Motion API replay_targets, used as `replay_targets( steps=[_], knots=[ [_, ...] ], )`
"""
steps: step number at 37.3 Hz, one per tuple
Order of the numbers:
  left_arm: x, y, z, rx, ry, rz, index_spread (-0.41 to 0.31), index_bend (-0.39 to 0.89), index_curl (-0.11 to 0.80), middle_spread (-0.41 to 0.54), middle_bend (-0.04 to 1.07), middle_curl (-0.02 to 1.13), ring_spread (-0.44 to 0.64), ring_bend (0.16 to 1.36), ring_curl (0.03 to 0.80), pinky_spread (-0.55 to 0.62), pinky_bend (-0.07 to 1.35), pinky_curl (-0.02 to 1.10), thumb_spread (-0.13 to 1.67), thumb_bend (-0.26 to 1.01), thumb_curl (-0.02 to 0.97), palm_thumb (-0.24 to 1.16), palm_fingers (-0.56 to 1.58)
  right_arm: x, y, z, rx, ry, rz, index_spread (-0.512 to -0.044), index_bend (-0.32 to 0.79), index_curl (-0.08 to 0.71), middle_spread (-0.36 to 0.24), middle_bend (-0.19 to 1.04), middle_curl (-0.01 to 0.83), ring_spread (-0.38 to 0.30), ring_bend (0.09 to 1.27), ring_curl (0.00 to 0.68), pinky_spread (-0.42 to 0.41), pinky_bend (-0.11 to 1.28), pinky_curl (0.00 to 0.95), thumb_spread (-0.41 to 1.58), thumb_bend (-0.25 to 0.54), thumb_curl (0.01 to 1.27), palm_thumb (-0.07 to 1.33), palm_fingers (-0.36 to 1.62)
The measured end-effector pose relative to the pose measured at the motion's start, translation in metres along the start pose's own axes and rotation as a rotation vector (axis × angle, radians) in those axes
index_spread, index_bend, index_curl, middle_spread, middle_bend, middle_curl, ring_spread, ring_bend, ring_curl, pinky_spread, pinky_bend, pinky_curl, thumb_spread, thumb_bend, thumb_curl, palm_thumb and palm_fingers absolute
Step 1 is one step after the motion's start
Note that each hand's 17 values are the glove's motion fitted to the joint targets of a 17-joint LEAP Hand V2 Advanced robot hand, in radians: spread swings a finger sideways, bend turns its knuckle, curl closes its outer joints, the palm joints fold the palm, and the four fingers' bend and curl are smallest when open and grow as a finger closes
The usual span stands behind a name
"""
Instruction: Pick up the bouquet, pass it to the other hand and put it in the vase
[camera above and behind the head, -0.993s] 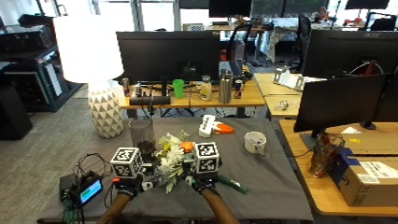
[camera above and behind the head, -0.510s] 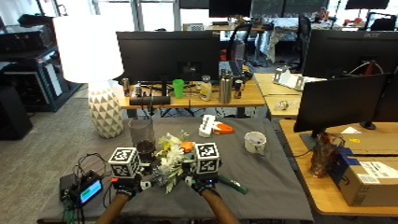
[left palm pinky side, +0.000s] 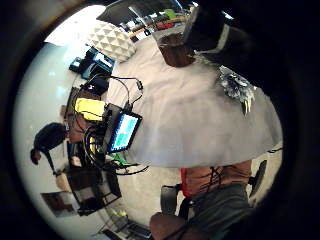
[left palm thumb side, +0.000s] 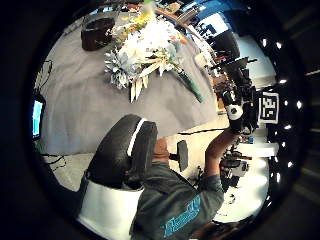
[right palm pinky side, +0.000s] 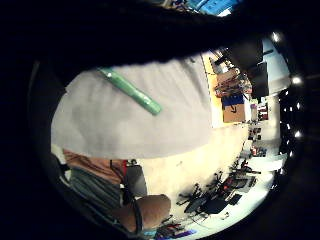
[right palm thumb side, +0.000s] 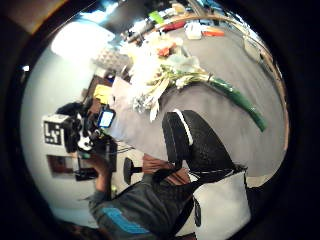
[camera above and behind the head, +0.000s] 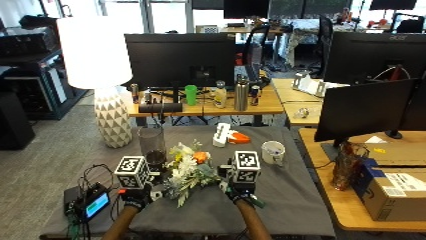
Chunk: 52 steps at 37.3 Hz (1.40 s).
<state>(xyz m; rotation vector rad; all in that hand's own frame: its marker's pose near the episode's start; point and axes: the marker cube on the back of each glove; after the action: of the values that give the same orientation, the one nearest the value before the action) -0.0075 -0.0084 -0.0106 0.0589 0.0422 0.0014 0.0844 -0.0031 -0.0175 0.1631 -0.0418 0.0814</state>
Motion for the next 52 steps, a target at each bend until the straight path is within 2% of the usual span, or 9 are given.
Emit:
replay_targets(
  steps=[8, 19, 30, 36, 39, 42, 47, 50, 52],
  knots=[
    [0.004, -0.001, 0.000, -0.004, -0.014, -0.008, -0.040, 0.12, 0.212, 0.167, 0.19, 0.29, 0.31, 0.62, 0.266, 0.40, 0.54, 0.32, 1.02, -0.02, 0.253, 0.22, 0.26, 0.035, -0.012, 0.008, 0.013, -0.029, 0.065, -0.351, 0.12, 0.193, 0.099, 0.22, 0.299, 0.246, 0.30, 0.213, 0.329, 0.65, 0.346, 1.22, 0.052, 0.25, 0.51, 0.10],
    [0.004, -0.009, 0.012, -0.027, -0.021, -0.022, -0.039, 0.13, 0.224, 0.170, 0.19, 0.30, 0.32, 0.63, 0.272, 0.40, 0.55, 0.34, 1.03, -0.03, 0.264, 0.22, 0.24, 0.078, -0.042, 0.058, 0.009, -0.078, 0.093, -0.354, 0.12, 0.201, 0.107, 0.21, 0.315, 0.247, 0.30, 0.227, 0.332, 0.67, 0.357, 1.21, 0.008, 0.27, 0.54, 0.07],
    [0.009, -0.017, 0.022, -0.043, -0.041, -0.018, -0.039, 0.13, 0.233, 0.171, 0.18, 0.31, 0.32, 0.64, 0.277, 0.40, 0.55, 0.34, 1.03, -0.03, 0.273, 0.21, 0.23, 0.095, -0.059, 0.120, -0.101, -0.098, 0.084, -0.355, 0.13, 0.207, 0.110, 0.20, 0.322, 0.247, 0.30, 0.239, 0.331, 0.68, 0.363, 1.20, -0.016, 0.28, 0.54, 0.05],
    [0.009, -0.021, 0.028, -0.055, -0.046, -0.023, -0.039, 0.13, 0.237, 0.173, 0.18, 0.31, 0.32, 0.64, 0.279, 0.40, 0.56, 0.35, 1.03, -0.03, 0.277, 0.21, 0.23, 0.101, -0.061, 0.151, -0.224, -0.069, 0.079, -0.353, 0.12, 0.209, 0.111, 0.19, 0.324, 0.250, 0.29, 0.240, 0.336, 0.70, 0.370, 1.19, -0.017, 0.28, 0.55, 0.02],
    [0.010, -0.020, 0.026, -0.055, -0.043, -0.026, -0.039, 0.13, 0.240, 0.179, 0.18, 0.31, 0.32, 0.64, 0.280, 0.40, 0.56, 0.35, 1.03, -0.03, 0.279, 0.21, 0.23, 0.099, -0.052, 0.150, -0.272, -0.055, 0.080, -0.351, 0.11, 0.205, 0.111, 0.20, 0.326, 0.251, 0.29, 0.241, 0.337, 0.71, 0.372, 1.19, -0.015, 0.29, 0.55, 0.02],
    [0.009, -0.020, 0.026, -0.051, -0.040, -0.032, -0.036, 0.12, 0.240, 0.181, 0.18, 0.31, 0.32, 0.64, 0.280, 0.40, 0.56, 0.35, 1.03, -0.03, 0.281, 0.21, 0.23, 0.090, -0.031, 0.134, -0.326, -0.075, 0.085, -0.343, 0.12, 0.206, 0.113, 0.19, 0.326, 0.251, 0.29, 0.244, 0.337, 0.72, 0.374, 1.18, 0.022, 0.31, 0.64, 0.03],
    [0.006, -0.021, 0.028, -0.054, -0.036, -0.038, -0.035, 0.13, 0.241, 0.183, 0.19, 0.31, 0.32, 0.64, 0.282, 0.40, 0.56, 0.35, 1.03, -0.03, 0.283, 0.21, 0.22, 0.075, -0.009, 0.110, -0.347, -0.156, 0.063, -0.307, 0.23, 0.254, 0.097, 0.20, 0.328, 0.232, 0.31, 0.243, 0.329, 0.65, 0.345, 1.22, 0.074, 0.35, 0.76, 0.22],
    [0.005, -0.021, 0.029, -0.054, -0.030, -0.035, -0.035, 0.13, 0.241, 0.184, 0.19, 0.31, 0.32, 0.64, 0.283, 0.40, 0.56, 0.35, 1.03, -0.03, 0.284, 0.21, 0.22, 0.078, -0.021, 0.120, -0.277, -0.134, 0.046, -0.300, 0.36, 0.299, 0.066, 0.21, 0.333, 0.215, 0.28, 0.233, 0.328, 0.53, 0.312, 1.23, 0.090, 0.36, 0.81, 0.37],
    [0.005, -0.019, 0.028, -0.057, -0.026, -0.036, -0.035, 0.13, 0.242, 0.184, 0.19, 0.31, 0.32, 0.64, 0.283, 0.40, 0.56, 0.35, 1.03, -0.03, 0.285, 0.21, 0.22, 0.087, -0.040, 0.143, -0.238, -0.094, 0.048, -0.292, 0.40, 0.318, 0.040, 0.22, 0.340, 0.197, 0.28, 0.236, 0.321, 0.50, 0.307, 1.23, 0.099, 0.37, 0.84, 0.47]
  ],
)
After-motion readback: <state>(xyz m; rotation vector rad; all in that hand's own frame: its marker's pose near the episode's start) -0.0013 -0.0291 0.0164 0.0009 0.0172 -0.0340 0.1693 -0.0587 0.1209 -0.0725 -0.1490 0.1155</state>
